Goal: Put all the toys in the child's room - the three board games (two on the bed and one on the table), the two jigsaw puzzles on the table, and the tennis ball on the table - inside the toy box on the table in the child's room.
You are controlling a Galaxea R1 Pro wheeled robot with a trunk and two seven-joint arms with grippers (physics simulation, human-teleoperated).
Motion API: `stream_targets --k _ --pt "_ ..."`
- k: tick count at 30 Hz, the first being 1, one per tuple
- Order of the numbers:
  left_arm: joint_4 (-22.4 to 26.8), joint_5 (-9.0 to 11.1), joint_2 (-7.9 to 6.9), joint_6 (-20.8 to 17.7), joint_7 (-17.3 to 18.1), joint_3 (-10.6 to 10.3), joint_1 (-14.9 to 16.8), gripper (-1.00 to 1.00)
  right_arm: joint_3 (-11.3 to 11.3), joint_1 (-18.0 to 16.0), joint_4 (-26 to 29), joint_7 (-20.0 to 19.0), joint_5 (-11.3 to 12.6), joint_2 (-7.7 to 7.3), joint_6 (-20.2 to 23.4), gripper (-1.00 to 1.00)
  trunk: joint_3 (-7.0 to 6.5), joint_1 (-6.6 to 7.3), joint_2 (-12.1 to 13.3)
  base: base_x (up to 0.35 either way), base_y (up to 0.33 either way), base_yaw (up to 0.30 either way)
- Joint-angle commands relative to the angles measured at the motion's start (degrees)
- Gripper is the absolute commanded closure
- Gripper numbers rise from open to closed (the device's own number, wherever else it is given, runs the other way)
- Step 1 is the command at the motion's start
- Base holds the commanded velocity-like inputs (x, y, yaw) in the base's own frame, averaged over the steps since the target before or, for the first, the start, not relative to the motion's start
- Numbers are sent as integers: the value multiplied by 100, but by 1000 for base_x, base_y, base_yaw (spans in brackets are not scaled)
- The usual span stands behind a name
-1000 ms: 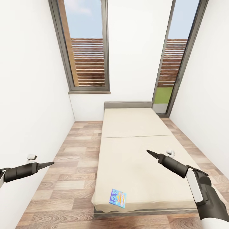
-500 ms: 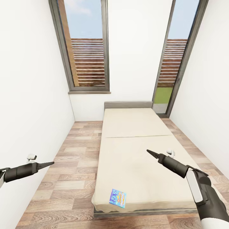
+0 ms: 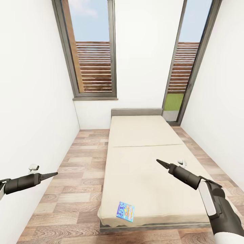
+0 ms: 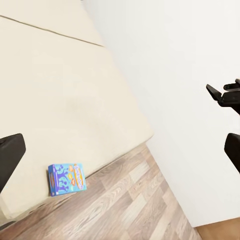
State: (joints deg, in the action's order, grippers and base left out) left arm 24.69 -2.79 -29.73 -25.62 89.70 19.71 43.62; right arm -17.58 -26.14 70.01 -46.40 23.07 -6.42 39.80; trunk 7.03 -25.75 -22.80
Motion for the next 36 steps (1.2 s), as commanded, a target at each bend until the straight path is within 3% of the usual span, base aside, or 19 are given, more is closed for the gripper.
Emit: stream_targets --k 1,14,36 --pt "0 -30 2 -60 30 21 6 -100 -5 -6 1 -8 20 0 34 -100 6 -4 -12 0 0 0" --pt "7 -30 -1 -62 30 20 6 -100 -2 -6 11 -14 27 0 -27 -100 -88 -4 -12 0 -104 0" --pt "9 -29 -4 -66 30 20 6 -100 5 -6 7 -3 26 0 -34 -100 -100 -4 -12 0 -16 0"
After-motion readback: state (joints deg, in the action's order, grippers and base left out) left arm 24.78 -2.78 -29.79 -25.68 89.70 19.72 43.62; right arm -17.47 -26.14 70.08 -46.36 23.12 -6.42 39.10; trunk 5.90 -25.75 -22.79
